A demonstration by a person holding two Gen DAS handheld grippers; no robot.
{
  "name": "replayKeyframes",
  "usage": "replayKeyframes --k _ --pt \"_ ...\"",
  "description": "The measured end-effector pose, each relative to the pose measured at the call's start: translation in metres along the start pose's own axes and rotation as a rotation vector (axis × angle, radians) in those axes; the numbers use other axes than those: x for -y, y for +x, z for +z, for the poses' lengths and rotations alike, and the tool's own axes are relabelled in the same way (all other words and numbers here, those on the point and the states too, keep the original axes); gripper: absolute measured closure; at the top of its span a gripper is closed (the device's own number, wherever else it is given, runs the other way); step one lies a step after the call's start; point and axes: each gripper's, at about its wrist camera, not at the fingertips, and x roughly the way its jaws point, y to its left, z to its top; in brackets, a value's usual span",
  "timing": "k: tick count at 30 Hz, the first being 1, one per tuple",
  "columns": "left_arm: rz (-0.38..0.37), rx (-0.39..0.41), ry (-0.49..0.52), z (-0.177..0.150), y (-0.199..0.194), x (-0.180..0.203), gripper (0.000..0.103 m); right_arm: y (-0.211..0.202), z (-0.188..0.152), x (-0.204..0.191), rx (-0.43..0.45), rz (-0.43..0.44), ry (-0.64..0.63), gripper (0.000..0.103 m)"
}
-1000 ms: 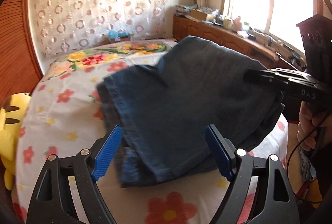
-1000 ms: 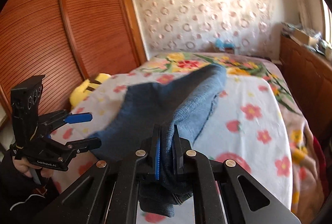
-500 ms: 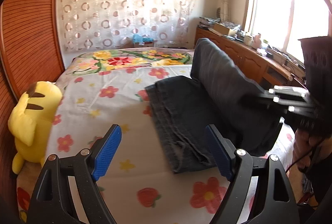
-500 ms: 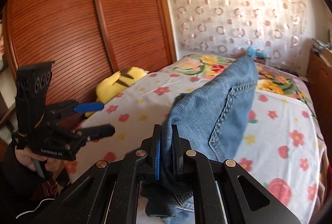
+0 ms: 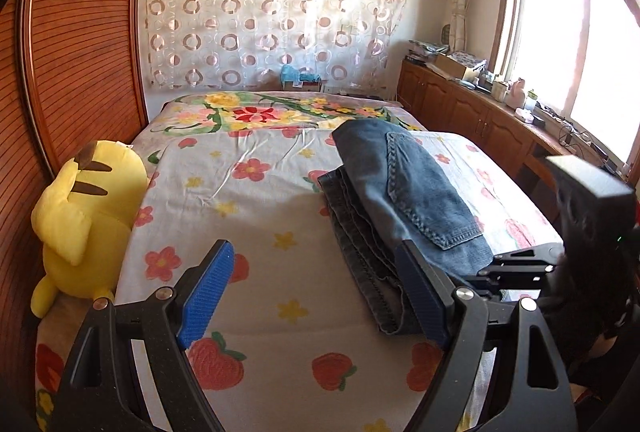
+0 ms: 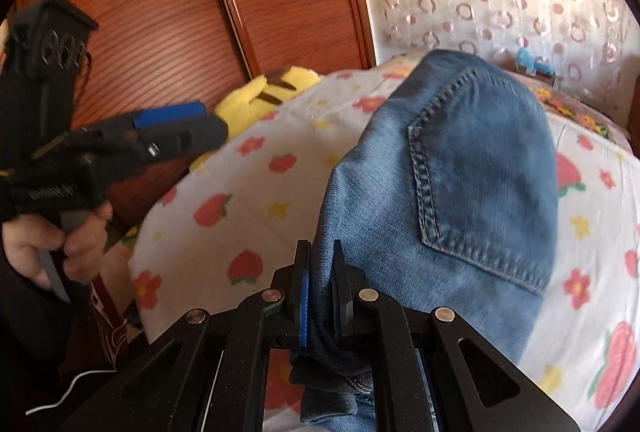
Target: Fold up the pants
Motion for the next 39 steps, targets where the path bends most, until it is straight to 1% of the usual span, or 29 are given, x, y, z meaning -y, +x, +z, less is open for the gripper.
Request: replayKeyframes --k 3,4,5,6,7,9,11,12,13,15,17,20,21,23,24,26,27,28,29,30,32,33,35,36,37,39 --pt "0.001 -0.006 -0.003 -0.001 0.003 -0.001 0.020 0.007 0.006 0.000 -0.009 -0.020 0.005 0.093" --pt "0.000 -0.009 -0.006 -0.002 0.005 -0.002 0.020 0.006 0.009 -0.001 -0.008 -0.021 0.006 0.086" --pt "-0.002 -0.011 -0.007 -0.002 0.006 -0.001 0.020 0.001 0.010 -0.004 -0.005 -0.025 0.008 0.083" --pt "-0.004 -0.015 -0.007 -0.003 0.007 -0.001 0.020 -0.004 0.013 -0.004 0.001 -0.032 0.010 0.072" --pt "-0.007 -0.020 -0.007 -0.002 0.010 0.001 0.020 -0.012 0.016 -0.004 0.014 -0.042 0.010 0.059" --pt "-0.019 -0.027 -0.007 -0.002 0.015 0.004 0.020 -0.027 0.020 -0.001 0.053 -0.063 0.004 0.051" --pt "-0.038 -0.033 -0.004 -0.003 0.019 0.010 0.020 -0.042 0.025 0.008 0.088 -0.095 0.010 0.049" --pt "-0.048 -0.039 0.000 -0.003 0.023 0.014 0.020 -0.049 0.028 0.016 0.102 -0.116 0.019 0.045" --pt "-0.053 -0.044 0.002 -0.004 0.026 0.017 0.020 -0.055 0.033 0.027 0.116 -0.148 0.030 0.039" --pt "-0.075 -0.065 0.008 -0.006 0.035 0.024 0.020 -0.059 0.042 0.045 0.125 -0.200 0.034 0.034" --pt "-0.103 -0.090 0.007 -0.011 0.045 0.031 0.020 -0.053 0.053 0.063 0.117 -0.246 0.025 0.033" --pt "-0.143 -0.137 -0.004 -0.019 0.059 0.034 0.020 -0.029 0.070 0.093 0.071 -0.254 0.053 0.033" --pt "-0.147 -0.154 -0.008 -0.022 0.063 0.035 0.022 -0.018 0.075 0.098 0.060 -0.265 0.056 0.032" --pt "-0.164 -0.190 -0.021 -0.029 0.070 0.036 0.030 0.002 0.082 0.112 0.029 -0.265 0.076 0.032" --pt "-0.173 -0.202 -0.031 -0.032 0.073 0.035 0.032 0.007 0.082 0.116 0.020 -0.256 0.087 0.032" --pt "-0.206 -0.223 -0.072 -0.037 0.078 0.032 0.040 0.020 0.084 0.126 0.006 -0.228 0.112 0.032" --pt "-0.221 -0.229 -0.091 -0.038 0.079 0.031 0.040 0.024 0.084 0.128 -0.001 -0.215 0.116 0.032" --pt "-0.235 -0.231 -0.110 -0.039 0.079 0.030 0.043 0.029 0.085 0.130 -0.008 -0.210 0.120 0.030" --pt "-0.249 -0.235 -0.121 -0.041 0.080 0.030 0.049 0.035 0.086 0.136 -0.018 -0.201 0.130 0.028" --pt "-0.265 -0.241 -0.134 -0.043 0.080 0.031 0.052 0.037 0.089 0.143 -0.026 -0.187 0.149 0.025" --pt "-0.293 -0.240 -0.152 -0.046 0.079 0.031 0.059 0.045 0.088 0.156 -0.051 -0.148 0.186 0.024" --pt "-0.301 -0.240 -0.160 -0.047 0.079 0.031 0.060 0.049 0.088 0.159 -0.058 -0.132 0.200 0.024" --pt "-0.333 -0.243 -0.193 -0.049 0.079 0.028 0.068 0.049 0.086 0.167 -0.070 -0.098 0.218 0.024" --pt "-0.339 -0.241 -0.202 -0.050 0.078 0.027 0.070 0.054 0.088 0.170 -0.077 -0.069 0.225 0.024" --pt "-0.339 -0.238 -0.197 -0.049 0.078 0.026 0.074 0.057 0.088 0.170 -0.079 -0.050 0.222 0.033" --pt "-0.333 -0.220 -0.197 -0.048 0.073 0.025 0.086 0.059 0.089 0.169 -0.079 -0.022 0.208 0.051"
